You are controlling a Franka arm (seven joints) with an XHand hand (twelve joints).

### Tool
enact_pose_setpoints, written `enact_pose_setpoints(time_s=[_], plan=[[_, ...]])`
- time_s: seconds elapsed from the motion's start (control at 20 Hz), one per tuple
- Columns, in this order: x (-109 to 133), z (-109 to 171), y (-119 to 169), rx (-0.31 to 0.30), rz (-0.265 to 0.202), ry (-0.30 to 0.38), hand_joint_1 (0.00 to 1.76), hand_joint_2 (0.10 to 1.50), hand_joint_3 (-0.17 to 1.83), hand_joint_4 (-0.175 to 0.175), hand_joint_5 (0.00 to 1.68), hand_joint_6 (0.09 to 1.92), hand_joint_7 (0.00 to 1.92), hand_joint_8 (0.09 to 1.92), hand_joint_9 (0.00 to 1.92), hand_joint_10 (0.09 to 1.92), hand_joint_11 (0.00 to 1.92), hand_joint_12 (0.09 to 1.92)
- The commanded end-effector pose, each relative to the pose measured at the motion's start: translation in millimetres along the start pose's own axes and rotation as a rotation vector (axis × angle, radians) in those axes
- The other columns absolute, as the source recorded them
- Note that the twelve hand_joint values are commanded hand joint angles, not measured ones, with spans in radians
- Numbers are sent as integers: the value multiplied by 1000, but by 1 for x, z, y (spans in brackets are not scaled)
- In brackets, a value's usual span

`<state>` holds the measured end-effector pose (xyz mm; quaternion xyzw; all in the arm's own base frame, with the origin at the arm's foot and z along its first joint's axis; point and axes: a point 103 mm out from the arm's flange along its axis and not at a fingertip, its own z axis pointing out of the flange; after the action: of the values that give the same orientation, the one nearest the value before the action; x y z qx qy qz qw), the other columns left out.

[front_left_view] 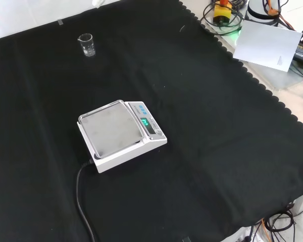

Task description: Pick up the beaker.

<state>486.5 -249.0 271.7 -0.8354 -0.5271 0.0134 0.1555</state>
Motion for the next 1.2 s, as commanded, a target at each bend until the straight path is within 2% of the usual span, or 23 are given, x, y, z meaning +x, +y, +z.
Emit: enact_pose_setpoints(time_s=[0.05, 0.45, 0.75, 0.85, 1.05, 1.2], plan=[[-19, 47, 23, 222, 22, 43, 750, 1023, -175, -20, 296, 154, 63, 717, 110, 896, 19, 1492], [-9, 72, 23, 244, -18, 38, 780, 1023, -175, -24, 340, 157, 104, 732, 172, 890, 61, 1481], [-1, 87, 27, 285, -28, 12, 798, 1009, -175, -23, 347, 154, 120, 736, 196, 885, 98, 1474], [1, 92, 32, 317, -30, -5, 812, 999, -175, -15, 317, 137, 88, 728, 159, 886, 97, 1470], [2, 96, 45, 288, -31, 10, 825, 998, -175, -1, 252, 94, 6, 571, 11, 700, 7, 1415], [1, 91, 57, 269, -25, -2, 825, 1018, -175, -12, 276, 88, 9, 617, 0, 783, 0, 1433]])
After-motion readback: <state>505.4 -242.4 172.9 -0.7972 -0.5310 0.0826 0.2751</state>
